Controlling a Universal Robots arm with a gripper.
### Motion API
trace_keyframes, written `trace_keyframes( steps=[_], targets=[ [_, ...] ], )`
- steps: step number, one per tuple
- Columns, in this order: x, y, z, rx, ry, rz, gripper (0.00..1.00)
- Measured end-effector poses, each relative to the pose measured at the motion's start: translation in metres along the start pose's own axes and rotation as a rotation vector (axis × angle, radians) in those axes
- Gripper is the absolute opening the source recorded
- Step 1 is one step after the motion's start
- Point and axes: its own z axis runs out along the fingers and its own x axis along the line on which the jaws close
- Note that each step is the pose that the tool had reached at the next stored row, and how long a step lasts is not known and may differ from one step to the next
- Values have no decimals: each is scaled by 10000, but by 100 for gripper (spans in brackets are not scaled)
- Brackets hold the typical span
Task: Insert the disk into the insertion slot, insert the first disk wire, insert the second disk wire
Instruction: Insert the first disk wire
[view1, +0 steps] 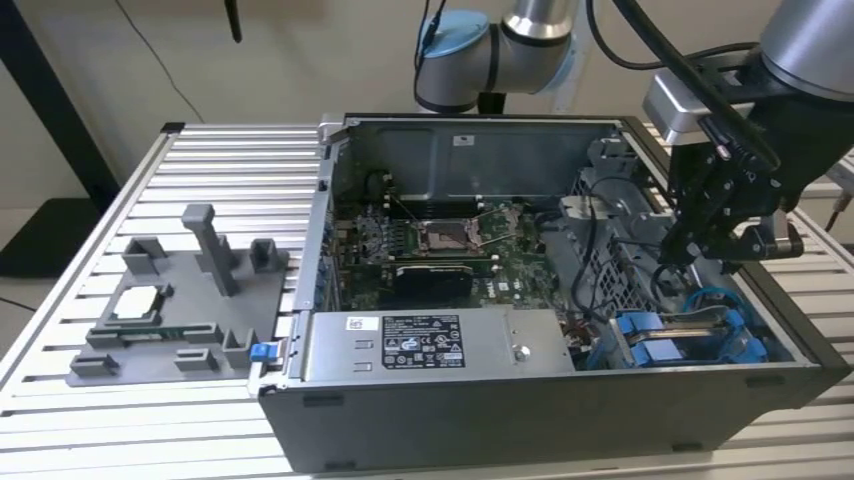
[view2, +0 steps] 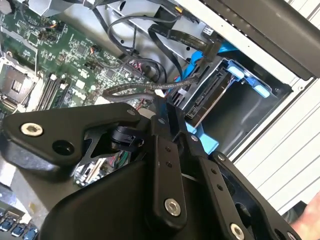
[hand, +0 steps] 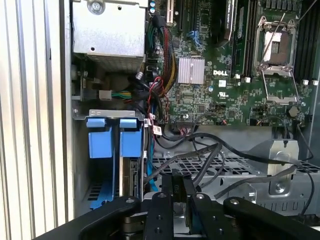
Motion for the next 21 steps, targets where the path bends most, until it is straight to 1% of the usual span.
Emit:
trace_keyframes(
  steps=[5,6,7,9,10,12,17,21],
  targets=[
    [0,0,0,0,0,0,0],
    [1,0,1,-1,12,-1,0],
    [1,0,2,-1,48,-3,0],
    [1,0,5,-2,165,-11,0],
    [1,0,7,-3,241,-15,0],
    [2,-1,11,-4,405,-23,0],
    [4,-19,23,-10,855,-50,0],
    [5,-41,32,-28,1166,-66,0]
  ],
)
